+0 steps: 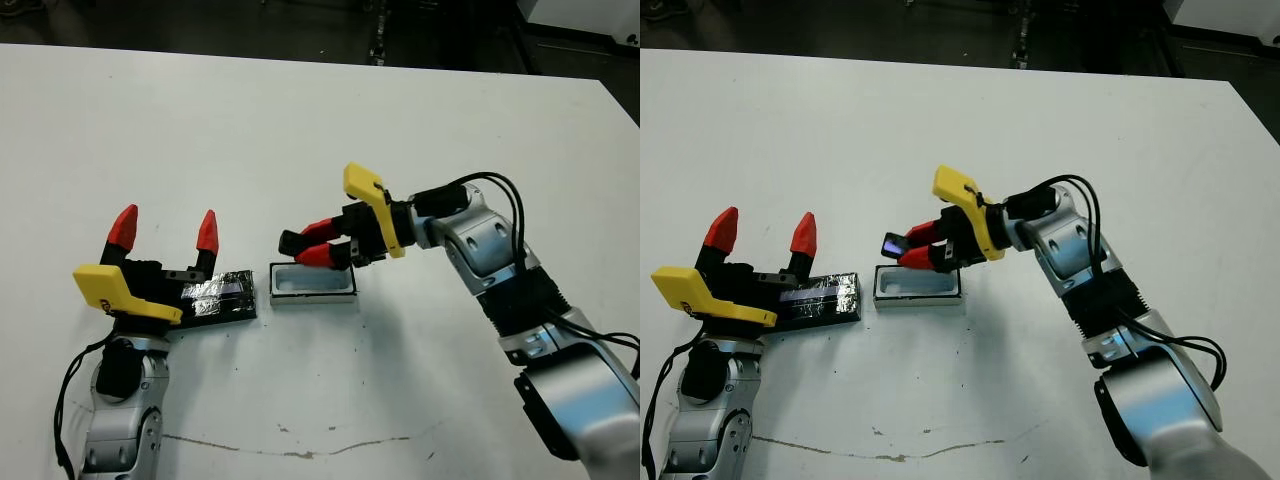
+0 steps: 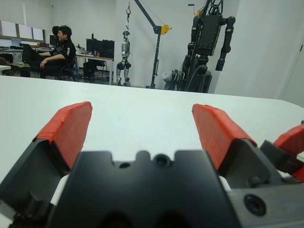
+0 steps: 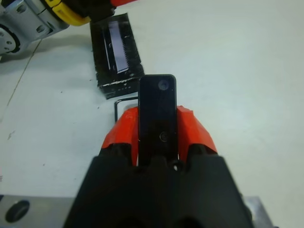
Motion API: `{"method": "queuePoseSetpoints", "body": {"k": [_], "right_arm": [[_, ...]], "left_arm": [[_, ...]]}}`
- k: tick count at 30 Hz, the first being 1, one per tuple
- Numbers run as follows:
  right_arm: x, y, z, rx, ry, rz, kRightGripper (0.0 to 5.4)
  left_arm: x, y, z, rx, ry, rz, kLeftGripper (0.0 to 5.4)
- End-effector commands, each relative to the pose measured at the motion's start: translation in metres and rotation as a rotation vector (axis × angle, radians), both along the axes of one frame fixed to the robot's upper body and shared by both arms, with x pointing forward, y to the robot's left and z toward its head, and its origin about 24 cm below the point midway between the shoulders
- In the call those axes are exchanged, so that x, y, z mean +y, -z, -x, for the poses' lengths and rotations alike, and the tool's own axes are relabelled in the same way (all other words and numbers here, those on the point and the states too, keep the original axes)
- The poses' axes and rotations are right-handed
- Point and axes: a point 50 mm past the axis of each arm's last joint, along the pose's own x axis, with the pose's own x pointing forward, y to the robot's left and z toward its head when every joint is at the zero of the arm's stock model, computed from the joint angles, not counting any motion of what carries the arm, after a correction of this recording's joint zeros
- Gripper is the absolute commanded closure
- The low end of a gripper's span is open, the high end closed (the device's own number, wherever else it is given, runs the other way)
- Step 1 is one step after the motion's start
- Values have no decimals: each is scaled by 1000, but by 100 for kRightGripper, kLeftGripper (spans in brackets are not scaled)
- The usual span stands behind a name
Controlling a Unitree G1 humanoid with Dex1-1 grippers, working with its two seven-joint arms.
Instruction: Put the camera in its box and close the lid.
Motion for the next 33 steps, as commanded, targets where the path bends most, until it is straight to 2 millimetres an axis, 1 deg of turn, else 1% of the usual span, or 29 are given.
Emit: {"method": "queuePoseSetpoints", "body": {"k": [1,14,18,21,27,33], "right_arm": [[-4,3,2,9,-6,38,374],[-2,11,8,22,3,86,374],[-2,13,10,-19,-12,95,374],[-2,17,11,15,-10,92,374],[-4,19,11,20,-13,101,374],[-6,21,10,-23,-29,113,374]], "left_arm": [[1,3,1,14,1,9,0],[1,3,1,17,-6,9,0],[2,4,1,12,0,9,0],[2,4,1,16,-1,16,0],[2,5,2,17,-12,8,0],[2,5,2,20,-7,10,0]]}}
